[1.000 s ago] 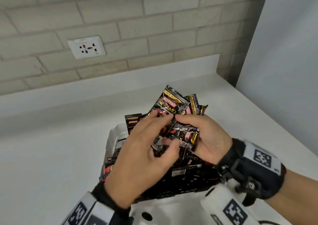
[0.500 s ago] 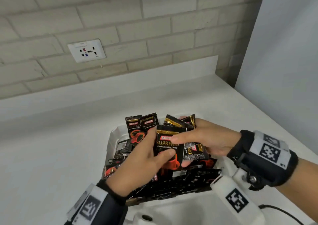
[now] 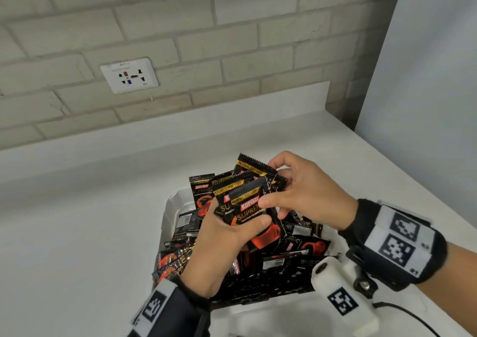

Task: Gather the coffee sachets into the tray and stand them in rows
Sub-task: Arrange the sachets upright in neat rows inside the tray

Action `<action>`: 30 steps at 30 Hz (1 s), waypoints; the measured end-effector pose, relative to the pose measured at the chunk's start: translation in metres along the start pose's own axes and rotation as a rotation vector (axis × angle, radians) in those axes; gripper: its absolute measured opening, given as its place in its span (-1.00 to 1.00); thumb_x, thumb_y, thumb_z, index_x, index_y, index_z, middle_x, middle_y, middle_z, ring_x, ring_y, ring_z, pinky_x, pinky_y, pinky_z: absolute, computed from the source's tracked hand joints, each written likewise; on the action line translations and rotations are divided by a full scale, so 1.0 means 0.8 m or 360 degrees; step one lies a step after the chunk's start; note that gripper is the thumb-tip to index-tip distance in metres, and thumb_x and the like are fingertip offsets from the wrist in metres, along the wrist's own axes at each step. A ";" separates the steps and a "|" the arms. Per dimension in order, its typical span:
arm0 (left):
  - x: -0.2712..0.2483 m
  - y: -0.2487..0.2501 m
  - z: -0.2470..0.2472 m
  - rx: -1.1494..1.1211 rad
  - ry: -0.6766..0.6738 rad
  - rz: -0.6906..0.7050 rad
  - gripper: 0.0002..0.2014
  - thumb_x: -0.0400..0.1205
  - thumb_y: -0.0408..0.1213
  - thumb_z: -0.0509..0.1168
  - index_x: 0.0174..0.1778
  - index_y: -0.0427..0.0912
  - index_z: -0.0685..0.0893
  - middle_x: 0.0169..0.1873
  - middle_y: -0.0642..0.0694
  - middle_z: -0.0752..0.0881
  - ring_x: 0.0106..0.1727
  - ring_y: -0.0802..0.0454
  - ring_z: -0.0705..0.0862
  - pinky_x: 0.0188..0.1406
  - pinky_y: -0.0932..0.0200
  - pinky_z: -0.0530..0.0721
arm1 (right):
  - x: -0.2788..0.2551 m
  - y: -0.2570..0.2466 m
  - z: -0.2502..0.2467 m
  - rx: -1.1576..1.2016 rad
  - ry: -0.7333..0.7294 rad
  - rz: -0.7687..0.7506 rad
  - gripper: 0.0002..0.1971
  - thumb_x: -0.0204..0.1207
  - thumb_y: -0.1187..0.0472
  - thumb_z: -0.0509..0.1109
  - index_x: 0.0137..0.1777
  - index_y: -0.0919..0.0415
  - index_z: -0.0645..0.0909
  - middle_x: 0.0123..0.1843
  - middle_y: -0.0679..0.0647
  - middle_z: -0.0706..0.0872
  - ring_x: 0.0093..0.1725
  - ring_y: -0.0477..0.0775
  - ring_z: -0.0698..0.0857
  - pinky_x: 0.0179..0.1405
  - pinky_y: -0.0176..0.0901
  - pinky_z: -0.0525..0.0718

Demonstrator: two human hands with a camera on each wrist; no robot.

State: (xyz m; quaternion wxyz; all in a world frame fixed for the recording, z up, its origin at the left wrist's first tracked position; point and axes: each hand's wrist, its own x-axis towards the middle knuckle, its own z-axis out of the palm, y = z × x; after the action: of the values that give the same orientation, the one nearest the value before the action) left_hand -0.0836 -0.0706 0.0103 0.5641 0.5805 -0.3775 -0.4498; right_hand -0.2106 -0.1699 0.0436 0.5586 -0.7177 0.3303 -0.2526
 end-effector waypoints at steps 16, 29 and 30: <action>0.020 -0.003 -0.027 -0.0551 0.0242 -0.0019 -0.76 0.47 -0.20 0.22 -0.04 -0.24 0.62 -0.31 -0.12 0.82 -0.26 -0.04 0.81 -0.43 0.14 0.78 | 0.064 0.007 -0.081 -0.0123 0.0174 0.0077 -0.65 0.43 0.54 0.38 -0.04 0.05 0.48 -0.17 0.02 0.65 -0.36 -0.08 0.73 -0.48 -0.19 0.73; 0.014 -0.005 -0.043 -0.0234 0.0339 -0.0010 0.00 -0.03 0.25 0.59 0.19 -0.37 0.58 -0.27 -0.15 0.82 -0.21 -0.04 0.81 -0.28 0.09 0.79 | 0.131 0.058 -0.071 -0.1522 -0.0215 0.0094 -0.81 0.56 0.10 0.33 0.11 0.06 0.68 -0.11 -0.13 0.59 -0.02 -0.07 0.57 -0.02 -0.17 0.50; 0.014 -0.006 -0.043 -0.0225 0.0324 -0.0011 0.00 -0.09 0.29 0.59 0.15 -0.34 0.60 -0.27 -0.14 0.82 -0.23 -0.03 0.81 -0.31 0.14 0.78 | 0.134 0.058 -0.071 -0.1523 -0.0201 0.0082 -0.81 0.54 0.09 0.35 0.10 0.06 0.70 -0.18 -0.17 0.56 -0.02 -0.07 0.56 -0.01 -0.17 0.50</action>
State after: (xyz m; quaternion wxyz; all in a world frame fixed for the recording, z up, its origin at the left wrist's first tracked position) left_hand -0.0476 -0.0698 0.0033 0.6375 0.5832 -0.2835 -0.4159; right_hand -0.1905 -0.2943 0.0119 0.1907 -0.8997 0.3925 -0.0142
